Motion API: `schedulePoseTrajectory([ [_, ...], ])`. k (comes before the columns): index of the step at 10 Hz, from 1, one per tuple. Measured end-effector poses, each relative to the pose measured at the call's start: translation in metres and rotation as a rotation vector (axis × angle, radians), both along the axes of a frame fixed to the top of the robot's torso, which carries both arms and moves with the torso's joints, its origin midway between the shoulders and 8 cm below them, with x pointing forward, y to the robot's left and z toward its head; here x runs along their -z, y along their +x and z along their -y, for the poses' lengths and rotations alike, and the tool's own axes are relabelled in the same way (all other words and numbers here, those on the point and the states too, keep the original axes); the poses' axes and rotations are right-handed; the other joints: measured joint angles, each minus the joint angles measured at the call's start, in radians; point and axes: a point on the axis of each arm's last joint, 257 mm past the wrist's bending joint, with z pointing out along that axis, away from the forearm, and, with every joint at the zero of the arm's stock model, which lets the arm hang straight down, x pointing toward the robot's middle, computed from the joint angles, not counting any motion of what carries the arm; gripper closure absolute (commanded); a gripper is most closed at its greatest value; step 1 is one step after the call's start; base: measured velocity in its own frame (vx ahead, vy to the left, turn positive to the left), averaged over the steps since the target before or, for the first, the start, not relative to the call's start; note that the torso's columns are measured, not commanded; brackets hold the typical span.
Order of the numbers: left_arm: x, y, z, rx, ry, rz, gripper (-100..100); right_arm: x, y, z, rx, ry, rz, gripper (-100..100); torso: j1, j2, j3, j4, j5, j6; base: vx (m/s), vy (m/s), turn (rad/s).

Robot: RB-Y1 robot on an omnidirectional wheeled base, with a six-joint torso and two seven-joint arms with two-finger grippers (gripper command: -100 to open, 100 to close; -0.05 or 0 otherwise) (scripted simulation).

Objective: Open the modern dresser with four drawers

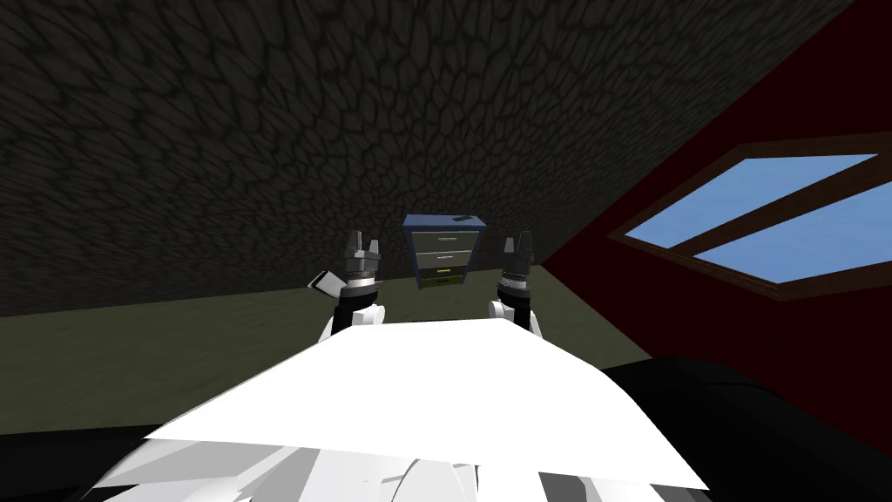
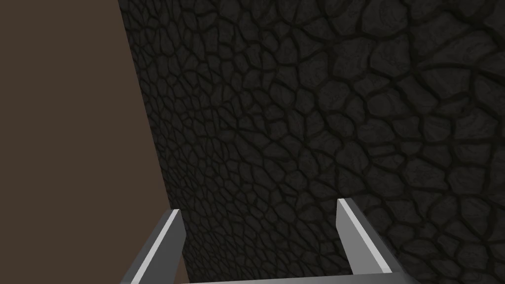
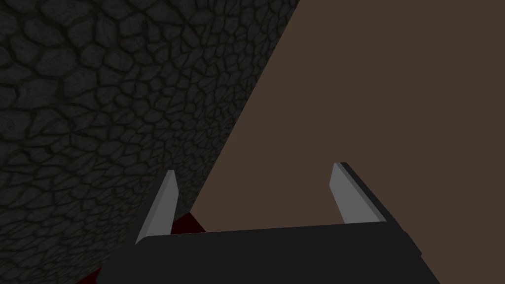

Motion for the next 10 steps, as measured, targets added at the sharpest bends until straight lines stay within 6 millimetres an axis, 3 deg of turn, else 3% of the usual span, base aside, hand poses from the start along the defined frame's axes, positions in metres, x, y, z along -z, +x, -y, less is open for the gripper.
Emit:
schedulePoseTrajectory([
  [2, 0.0, 0.0, 0.0, 0.0, 0.0, 0.0, 0, 0.0, 0.0, 0.0, 0.0, 0.0, 0.0, 0, 0.0, 0.104, -0.209, 0.105, 0.0, 0.0, 0.0, 0.0, 0.0],
  [9, -0.0002, -0.0001, 0.0, 0.0, 0.0, 0.0, 0, -0.0002, -0.0001, 0.0, 0.0, 0.0, 0.0, 0, 0.0, 0.618, -1.234, 0.617, 0.0, 0.0, 0.0, 0.0, 0.0],
  [10, -0.0002, -0.0001, 0.0, 0.0, 0.0, 0.0, -100, -0.0002, -0.0001, 0.0, 0.0, 0.0, 0.0, 0, 0.0, 0.691, -1.382, 0.691, 0.0, 0.0, 0.041, -0.028, -0.003],
])
